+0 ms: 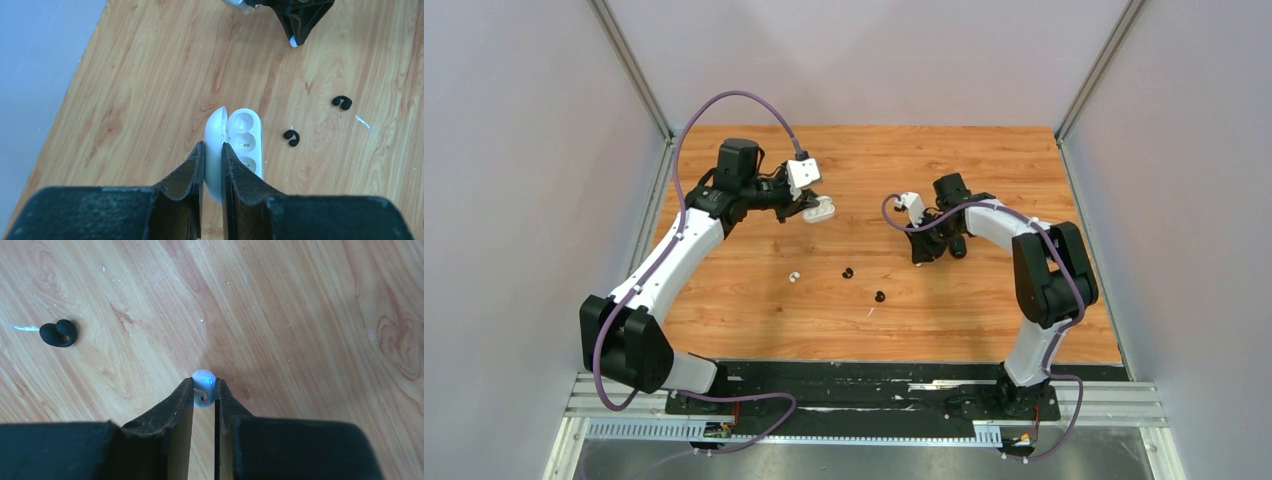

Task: Insert the wireless bluetooth earbuds into the charging case
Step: Pick up the right earbud from the center of the board.

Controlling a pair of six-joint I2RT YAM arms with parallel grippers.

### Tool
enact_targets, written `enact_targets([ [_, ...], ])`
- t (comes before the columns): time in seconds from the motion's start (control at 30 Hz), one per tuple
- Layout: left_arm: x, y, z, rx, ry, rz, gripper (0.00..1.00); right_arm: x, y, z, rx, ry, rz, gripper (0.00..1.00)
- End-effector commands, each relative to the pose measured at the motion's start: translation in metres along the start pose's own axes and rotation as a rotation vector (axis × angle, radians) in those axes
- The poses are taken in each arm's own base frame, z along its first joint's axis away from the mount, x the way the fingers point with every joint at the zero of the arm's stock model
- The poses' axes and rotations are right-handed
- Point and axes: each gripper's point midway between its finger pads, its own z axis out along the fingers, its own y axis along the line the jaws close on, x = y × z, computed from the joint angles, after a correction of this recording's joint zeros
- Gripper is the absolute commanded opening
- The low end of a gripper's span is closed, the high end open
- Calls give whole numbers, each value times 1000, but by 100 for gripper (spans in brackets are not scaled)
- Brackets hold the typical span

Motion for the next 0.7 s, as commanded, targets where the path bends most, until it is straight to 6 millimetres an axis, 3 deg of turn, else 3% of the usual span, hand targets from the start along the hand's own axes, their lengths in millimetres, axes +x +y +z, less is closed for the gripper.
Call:
enact_targets([
  [0.0, -15, -2, -2, 5, -51, 18, 0, -16, 9, -13, -10, -47, -70, 2],
  [0.13, -16, -2, -2, 5, -55, 14, 0, 3, -2, 7, 92, 75, -225, 0],
  [0.3, -17, -2, -3, 4, -53, 20, 0, 9, -17, 16, 120, 160, -143, 0],
  [0.67, -17, -3, -4, 4, -56, 19, 0, 8, 5, 5, 73, 145, -101, 12],
])
